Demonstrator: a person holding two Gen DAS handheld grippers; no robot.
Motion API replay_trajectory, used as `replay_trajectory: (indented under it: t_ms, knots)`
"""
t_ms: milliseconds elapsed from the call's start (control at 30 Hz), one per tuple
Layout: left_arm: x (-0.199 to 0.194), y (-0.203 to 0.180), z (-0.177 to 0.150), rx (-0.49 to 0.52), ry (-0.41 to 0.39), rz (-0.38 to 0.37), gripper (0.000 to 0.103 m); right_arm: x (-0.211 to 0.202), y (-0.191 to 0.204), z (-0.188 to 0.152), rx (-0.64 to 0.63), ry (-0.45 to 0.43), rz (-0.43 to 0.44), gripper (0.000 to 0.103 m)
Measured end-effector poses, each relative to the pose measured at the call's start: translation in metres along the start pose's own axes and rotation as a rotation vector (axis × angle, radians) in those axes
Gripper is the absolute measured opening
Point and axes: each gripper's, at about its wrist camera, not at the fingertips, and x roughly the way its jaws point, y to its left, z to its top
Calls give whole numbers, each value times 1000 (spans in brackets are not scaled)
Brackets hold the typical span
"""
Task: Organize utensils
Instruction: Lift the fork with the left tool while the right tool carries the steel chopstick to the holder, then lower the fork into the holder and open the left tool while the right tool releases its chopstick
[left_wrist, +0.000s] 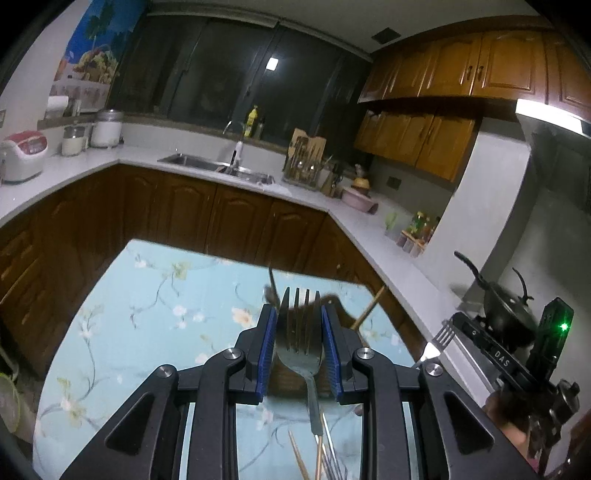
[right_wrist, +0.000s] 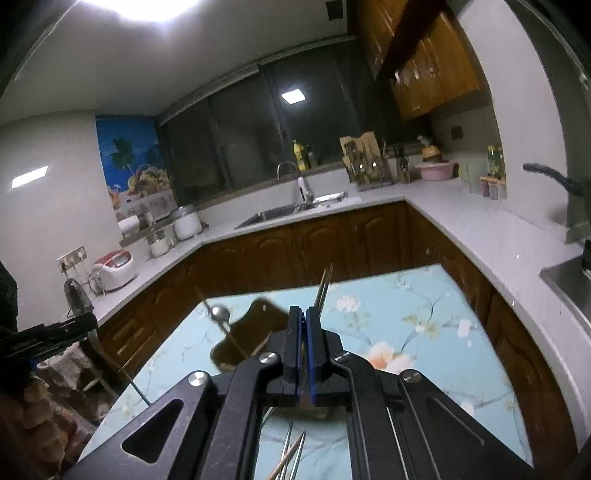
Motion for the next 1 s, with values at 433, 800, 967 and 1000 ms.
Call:
replay_trajectory:
  t_ms: [433, 800, 967, 1000]
  knots:
    - [59, 0, 32, 15, -93, 17, 23, 34, -4, 40, -67, -73, -58, 2]
    - [117, -1, 23, 31, -106, 41, 23, 60, -2, 40, -124, -75, -93, 2]
    - [146, 4, 15, 24, -86, 57, 23, 74, 5, 31, -175, -59, -104, 2]
    - [153, 6, 13, 20, -75, 60, 23, 77, 6, 29, -184, -56, -106, 2]
